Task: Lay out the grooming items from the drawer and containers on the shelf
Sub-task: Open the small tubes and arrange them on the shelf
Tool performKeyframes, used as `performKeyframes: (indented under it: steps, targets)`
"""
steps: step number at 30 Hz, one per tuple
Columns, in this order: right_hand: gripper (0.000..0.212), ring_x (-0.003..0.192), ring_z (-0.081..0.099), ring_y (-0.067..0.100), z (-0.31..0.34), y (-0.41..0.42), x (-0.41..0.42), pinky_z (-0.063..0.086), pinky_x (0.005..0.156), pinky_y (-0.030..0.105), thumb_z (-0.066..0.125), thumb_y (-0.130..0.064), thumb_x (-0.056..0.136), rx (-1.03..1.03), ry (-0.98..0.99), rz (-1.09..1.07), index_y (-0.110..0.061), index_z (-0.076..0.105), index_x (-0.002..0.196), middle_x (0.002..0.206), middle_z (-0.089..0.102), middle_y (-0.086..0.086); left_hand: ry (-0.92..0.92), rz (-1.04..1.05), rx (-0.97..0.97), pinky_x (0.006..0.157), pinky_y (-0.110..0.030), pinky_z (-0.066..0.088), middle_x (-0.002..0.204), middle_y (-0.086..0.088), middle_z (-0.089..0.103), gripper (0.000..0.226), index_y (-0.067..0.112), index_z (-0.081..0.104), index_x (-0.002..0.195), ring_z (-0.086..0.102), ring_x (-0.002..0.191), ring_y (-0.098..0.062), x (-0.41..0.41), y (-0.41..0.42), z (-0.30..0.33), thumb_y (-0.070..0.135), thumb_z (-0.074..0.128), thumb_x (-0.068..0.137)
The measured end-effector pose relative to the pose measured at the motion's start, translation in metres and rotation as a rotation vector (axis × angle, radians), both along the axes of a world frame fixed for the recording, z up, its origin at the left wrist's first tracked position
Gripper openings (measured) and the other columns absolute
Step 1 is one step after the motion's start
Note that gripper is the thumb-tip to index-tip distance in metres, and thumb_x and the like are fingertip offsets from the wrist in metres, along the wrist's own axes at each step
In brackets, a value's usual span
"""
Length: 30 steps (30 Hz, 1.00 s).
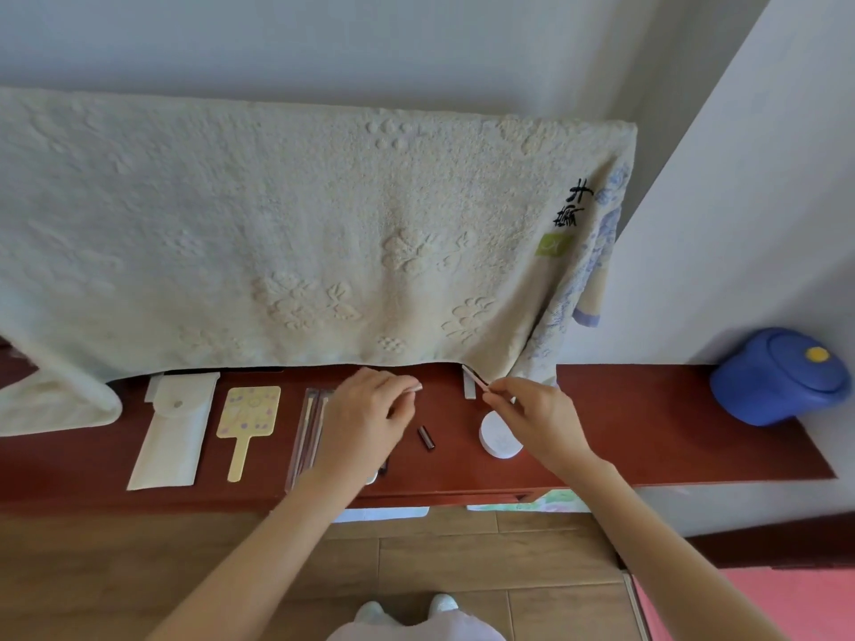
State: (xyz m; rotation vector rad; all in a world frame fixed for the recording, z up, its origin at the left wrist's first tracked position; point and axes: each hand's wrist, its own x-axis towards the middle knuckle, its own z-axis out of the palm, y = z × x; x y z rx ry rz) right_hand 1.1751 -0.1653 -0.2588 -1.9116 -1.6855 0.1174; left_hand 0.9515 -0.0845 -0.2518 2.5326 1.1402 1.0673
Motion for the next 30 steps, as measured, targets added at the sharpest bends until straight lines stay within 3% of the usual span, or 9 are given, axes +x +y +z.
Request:
performKeyframes:
  steps: [5, 8, 11, 19, 25, 30]
  targets:
    - [0.009, 0.051, 0.053, 0.001, -0.018, -0.017, -0.001, 0.044, 0.051, 0.021, 0.066, -0.031, 0.087, -0.127, 0.203, -0.165, -0.023, 0.071, 0.088, 0.058, 0.055, -0.021, 0.073, 0.092, -0.332, 0.047, -0.026, 0.045, 0.065, 0.012, 0.064, 0.006, 0.026, 0.068, 0.082, 0.060, 0.062, -0.008, 0.023, -0.013, -0.046, 0.026, 0.073, 0.079]
    - [0.011, 0.059, 0.060, 0.007, -0.029, -0.028, 0.001, 0.052, 0.060, 0.033, 0.064, -0.034, 0.088, -0.186, 0.330, -0.246, -0.025, 0.070, 0.085, 0.063, 0.064, -0.011, 0.083, 0.076, -0.388, 0.044, -0.025, 0.041, 0.066, 0.012, 0.062, 0.008, 0.023, 0.067, 0.080, 0.056, 0.062, -0.009, 0.038, -0.018, -0.070, 0.027, 0.074, 0.080]
    - [0.011, 0.060, 0.061, 0.009, -0.040, -0.040, 0.002, 0.054, 0.063, 0.038, 0.065, -0.032, 0.087, -0.226, 0.383, -0.279, -0.023, 0.069, 0.082, 0.063, 0.065, -0.010, 0.116, 0.105, -0.420, 0.043, -0.026, 0.038, 0.070, 0.008, 0.060, 0.008, 0.023, 0.068, 0.078, 0.054, 0.064, -0.014, 0.056, -0.021, -0.094, 0.025, 0.075, 0.078]
    - [0.012, 0.056, 0.057, 0.010, -0.060, -0.067, 0.015, 0.051, 0.056, 0.035, 0.065, -0.031, 0.088, -0.281, 0.357, -0.286, -0.023, 0.067, 0.080, 0.059, 0.061, -0.009, 0.324, 0.178, -0.493, 0.044, -0.024, 0.029, 0.063, 0.007, 0.061, 0.009, 0.020, 0.068, 0.075, 0.054, 0.064, -0.016, 0.096, -0.025, -0.140, 0.028, 0.069, 0.080]
    - [0.012, 0.055, 0.054, 0.008, -0.071, -0.073, 0.022, 0.048, 0.052, 0.030, 0.065, -0.030, 0.088, -0.318, 0.333, -0.372, -0.025, 0.067, 0.077, 0.053, 0.055, -0.014, 0.382, 0.202, -0.436, 0.043, -0.024, 0.027, 0.054, 0.003, 0.059, 0.012, 0.015, 0.069, 0.069, 0.052, 0.056, -0.019, 0.104, -0.024, -0.158, 0.020, 0.080, 0.069]
    - [0.013, 0.057, 0.055, 0.005, -0.076, -0.073, 0.026, 0.043, 0.050, 0.022, 0.063, -0.031, 0.089, -0.355, 0.330, -0.428, -0.025, 0.066, 0.078, 0.051, 0.053, -0.014, 0.421, 0.196, -0.381, 0.051, -0.028, 0.031, 0.057, 0.001, 0.062, 0.013, 0.015, 0.070, 0.072, 0.052, 0.059, -0.023, 0.104, -0.025, -0.171, 0.023, 0.081, 0.069]
